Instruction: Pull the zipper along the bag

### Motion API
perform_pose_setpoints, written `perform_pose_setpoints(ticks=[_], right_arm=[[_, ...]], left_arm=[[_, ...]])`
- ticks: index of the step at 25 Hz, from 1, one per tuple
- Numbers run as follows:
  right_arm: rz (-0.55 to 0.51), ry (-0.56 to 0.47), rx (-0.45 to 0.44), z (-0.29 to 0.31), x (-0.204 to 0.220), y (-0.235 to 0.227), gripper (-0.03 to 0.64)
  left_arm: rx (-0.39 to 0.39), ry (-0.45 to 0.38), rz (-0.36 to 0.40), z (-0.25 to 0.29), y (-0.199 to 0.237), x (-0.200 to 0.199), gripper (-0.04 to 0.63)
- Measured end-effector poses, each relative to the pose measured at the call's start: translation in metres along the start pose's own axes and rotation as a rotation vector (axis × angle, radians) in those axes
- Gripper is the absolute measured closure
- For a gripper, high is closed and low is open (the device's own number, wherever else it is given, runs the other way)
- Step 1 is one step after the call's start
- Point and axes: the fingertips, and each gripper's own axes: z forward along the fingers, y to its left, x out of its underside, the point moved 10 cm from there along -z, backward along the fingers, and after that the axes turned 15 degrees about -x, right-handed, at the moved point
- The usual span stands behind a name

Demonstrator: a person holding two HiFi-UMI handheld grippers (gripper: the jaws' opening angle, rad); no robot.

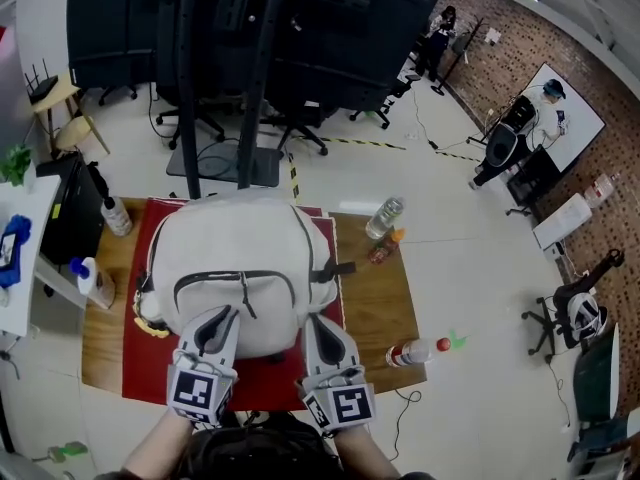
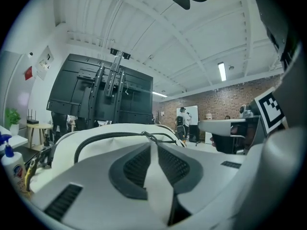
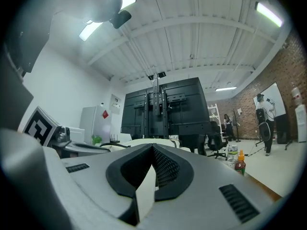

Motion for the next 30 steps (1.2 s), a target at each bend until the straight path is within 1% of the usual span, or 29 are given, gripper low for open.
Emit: perform_pose_setpoints(ticks=[1, 5, 10, 13, 16, 18, 22, 26, 29, 30], right_arm=[[0.006, -0.001, -0.007, 0.0, 0.0, -0.005, 0.62], [0.018, -0.009, -0.036, 0.004, -0.001, -0.02, 0.619], [0.035, -0.001, -0.069, 0.006, 0.0, -0.029, 0.62], [0.043, 0.001, -0.079, 0.006, 0.001, -0.032, 0.619], [0.042, -0.006, -0.074, 0.004, 0.003, -0.037, 0.62], [0.047, -0.001, -0.076, 0.003, 0.003, -0.039, 0.62], [0.05, -0.009, -0.073, 0.002, 0.005, -0.044, 0.62], [0.057, -0.011, -0.078, 0.003, 0.007, -0.046, 0.62], [0.067, -0.002, -0.083, 0.004, 0.006, -0.046, 0.62], [0.071, 0.002, -0.084, 0.005, 0.006, -0.046, 0.62]], left_arm=[[-0.01, 0.005, 0.006, 0.003, -0.002, 0.0, 0.477], [-0.047, 0.019, 0.045, 0.011, -0.008, 0.003, 0.466], [-0.049, 0.026, 0.107, 0.019, -0.022, 0.007, 0.402], [-0.069, -0.009, 0.127, 0.023, -0.03, 0.003, 0.387], [-0.11, -0.055, 0.112, 0.027, -0.033, -0.004, 0.37], [-0.122, -0.066, 0.109, 0.03, -0.034, -0.008, 0.369], [-0.118, -0.091, 0.118, 0.036, -0.037, -0.014, 0.367], [-0.114, -0.138, 0.129, 0.037, -0.039, -0.02, 0.368], [-0.116, -0.158, 0.129, 0.04, -0.039, -0.026, 0.384], [-0.121, -0.165, 0.128, 0.041, -0.039, -0.027, 0.404]])
